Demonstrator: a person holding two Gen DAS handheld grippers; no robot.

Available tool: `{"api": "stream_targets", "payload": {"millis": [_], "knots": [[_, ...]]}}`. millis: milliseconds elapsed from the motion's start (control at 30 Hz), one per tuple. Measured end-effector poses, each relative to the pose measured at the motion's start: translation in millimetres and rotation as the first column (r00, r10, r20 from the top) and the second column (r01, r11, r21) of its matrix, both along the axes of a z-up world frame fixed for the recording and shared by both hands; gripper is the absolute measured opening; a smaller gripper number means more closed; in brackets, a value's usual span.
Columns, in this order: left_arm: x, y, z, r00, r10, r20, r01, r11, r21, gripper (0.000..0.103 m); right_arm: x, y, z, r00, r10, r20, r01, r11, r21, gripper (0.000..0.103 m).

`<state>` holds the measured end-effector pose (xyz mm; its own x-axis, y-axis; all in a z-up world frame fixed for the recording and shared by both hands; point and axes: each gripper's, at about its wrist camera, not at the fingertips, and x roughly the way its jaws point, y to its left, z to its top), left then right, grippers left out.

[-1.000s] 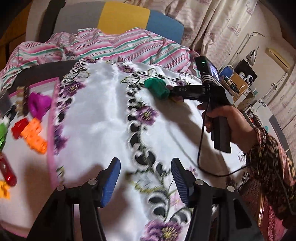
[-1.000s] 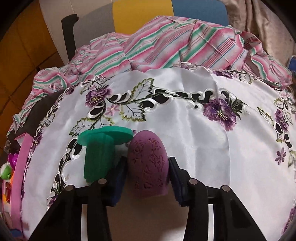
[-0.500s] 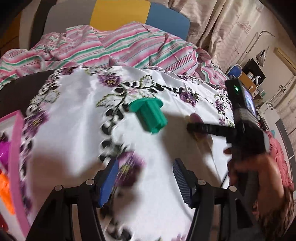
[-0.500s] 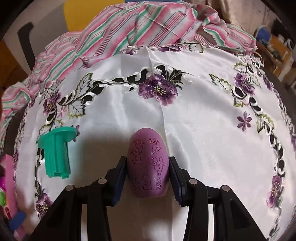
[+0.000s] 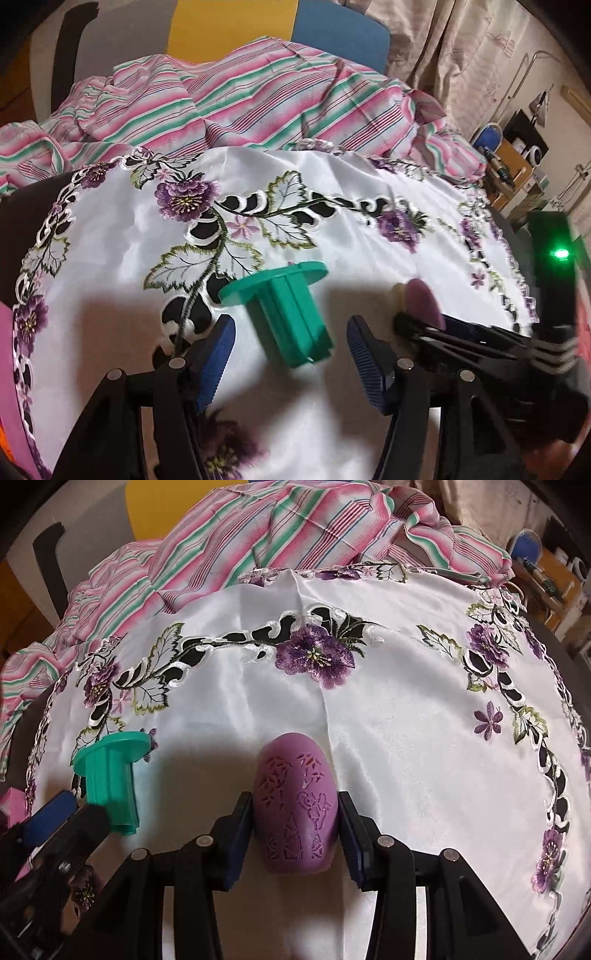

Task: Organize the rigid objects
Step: 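Grasp the green spool with the left tool while the right tool holds the lavender bar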

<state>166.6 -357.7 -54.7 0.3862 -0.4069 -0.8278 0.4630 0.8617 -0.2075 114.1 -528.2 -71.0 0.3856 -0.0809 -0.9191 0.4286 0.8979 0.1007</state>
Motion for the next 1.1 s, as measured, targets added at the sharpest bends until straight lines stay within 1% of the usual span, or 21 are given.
{"api": "stream_targets", "payload": {"millis": [100,200,233,300,333,367,400,433,467,500,700,800,967,1100], "knots": [[5.4,-6.1,-7.3,1.000,-0.013,0.011,0.012,0.999,0.041,0.064,-0.4,-1.7,0.0,1.000,-0.010,0.003,0.010,1.000,0.011,0.045],[7.8,-9.2,-10.4,0.999,-0.037,0.037,0.035,0.998,0.061,0.063,0.1,0.2,0.1,1.000,-0.006,-0.001,0.006,1.000,-0.002,0.045],[8.5,-8.2,-10.8,0.998,-0.033,0.051,0.030,0.997,0.067,0.062,0.7,1.4,0.1,1.000,-0.002,-0.004,0.001,1.000,-0.011,0.045],[10.4,-4.5,-12.5,0.999,-0.021,0.050,0.018,0.998,0.061,0.061,0.8,1.7,-0.3,1.000,-0.002,-0.004,0.002,1.000,-0.016,0.045],[11.5,-1.0,-14.3,0.999,-0.014,0.042,0.012,0.999,0.050,0.056,0.8,1.5,-0.4,1.000,-0.003,-0.003,0.003,1.000,-0.015,0.046],[11.9,0.8,-15.1,0.999,-0.010,0.043,0.008,0.999,0.048,0.049,0.6,1.2,-0.6,1.000,-0.004,-0.003,0.004,1.000,-0.013,0.046],[10.5,3.4,-15.0,0.998,-0.009,0.062,0.006,0.999,0.051,0.043,0.5,1.0,-0.7,1.000,-0.006,-0.002,0.006,1.000,-0.010,0.046],[8.7,4.9,-15.6,0.996,-0.016,0.085,0.011,0.998,0.068,0.035,0.4,0.7,-0.7,1.000,-0.009,-0.001,0.009,1.000,-0.008,0.046],[7.1,5.1,-16.5,0.995,-0.023,0.097,0.015,0.996,0.082,0.030,0.4,0.8,-0.8,1.000,-0.010,0.000,0.010,1.000,-0.008,0.046],[5.5,6.2,-17.2,0.993,-0.036,0.114,0.026,0.995,0.093,0.030,0.3,0.9,-0.8,1.000,-0.009,0.000,0.009,1.000,-0.009,0.046],[-7.6,14.5,-19.2,0.980,-0.091,0.176,0.076,0.993,0.089,0.030,1.4,2.8,-0.7,1.000,0.004,-0.002,-0.004,1.000,-0.022,0.047],[-12.5,17.9,-18.3,0.980,-0.098,0.171,0.086,0.994,0.074,0.030,1.8,2.8,-0.6,1.000,0.009,-0.001,-0.009,1.000,-0.027,0.046],[-23.8,35.1,-12.8,0.991,-0.055,0.125,0.054,0.999,0.010,0.030,1.5,2.1,-0.2,1.000,0.010,0.007,-0.010,1.000,-0.028,0.045],[-42.7,49.4,-1.9,0.989,-0.056,0.139,0.058,0.998,-0.014,0.030,1.8,2.9,-0.1,1.000,0.015,0.009,-0.014,0.999,-0.035,0.045]]}}
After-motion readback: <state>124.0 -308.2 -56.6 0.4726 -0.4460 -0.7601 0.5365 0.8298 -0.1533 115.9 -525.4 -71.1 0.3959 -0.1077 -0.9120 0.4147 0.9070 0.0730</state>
